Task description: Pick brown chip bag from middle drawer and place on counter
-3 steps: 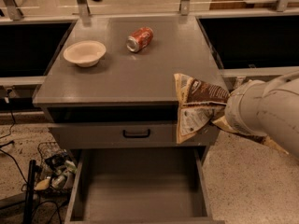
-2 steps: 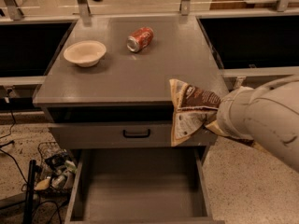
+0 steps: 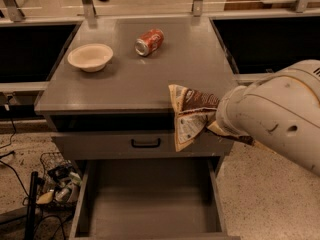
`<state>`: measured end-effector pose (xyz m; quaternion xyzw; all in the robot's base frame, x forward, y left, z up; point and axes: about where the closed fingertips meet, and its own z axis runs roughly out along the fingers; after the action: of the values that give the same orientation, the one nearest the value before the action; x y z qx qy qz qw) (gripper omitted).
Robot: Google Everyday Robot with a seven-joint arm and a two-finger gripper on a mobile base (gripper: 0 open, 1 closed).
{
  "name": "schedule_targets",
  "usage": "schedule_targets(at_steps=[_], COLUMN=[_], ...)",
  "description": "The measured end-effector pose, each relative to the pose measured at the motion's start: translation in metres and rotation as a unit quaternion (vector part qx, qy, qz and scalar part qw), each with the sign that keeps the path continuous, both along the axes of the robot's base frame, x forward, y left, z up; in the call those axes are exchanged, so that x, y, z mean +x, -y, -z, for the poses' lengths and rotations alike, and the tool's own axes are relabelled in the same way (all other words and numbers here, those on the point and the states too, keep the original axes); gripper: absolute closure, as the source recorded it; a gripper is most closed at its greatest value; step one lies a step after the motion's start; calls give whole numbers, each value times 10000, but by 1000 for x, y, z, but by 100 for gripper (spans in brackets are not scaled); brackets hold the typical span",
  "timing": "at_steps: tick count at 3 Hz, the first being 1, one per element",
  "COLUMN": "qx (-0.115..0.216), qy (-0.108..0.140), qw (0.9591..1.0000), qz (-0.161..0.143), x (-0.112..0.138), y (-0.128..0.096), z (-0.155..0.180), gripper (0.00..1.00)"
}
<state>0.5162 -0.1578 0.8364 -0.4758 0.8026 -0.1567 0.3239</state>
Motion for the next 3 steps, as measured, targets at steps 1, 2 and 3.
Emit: schedule_targets(at_steps=[1,2,3], qx=[-40,-155,-157], qy=[52,259,267], qw=[10000,9994,9994], qz=[61,141,140], x=[-8,-15,-15], y=[15,27,27], z=[-33,-69,-71], gripper=[100,100,100])
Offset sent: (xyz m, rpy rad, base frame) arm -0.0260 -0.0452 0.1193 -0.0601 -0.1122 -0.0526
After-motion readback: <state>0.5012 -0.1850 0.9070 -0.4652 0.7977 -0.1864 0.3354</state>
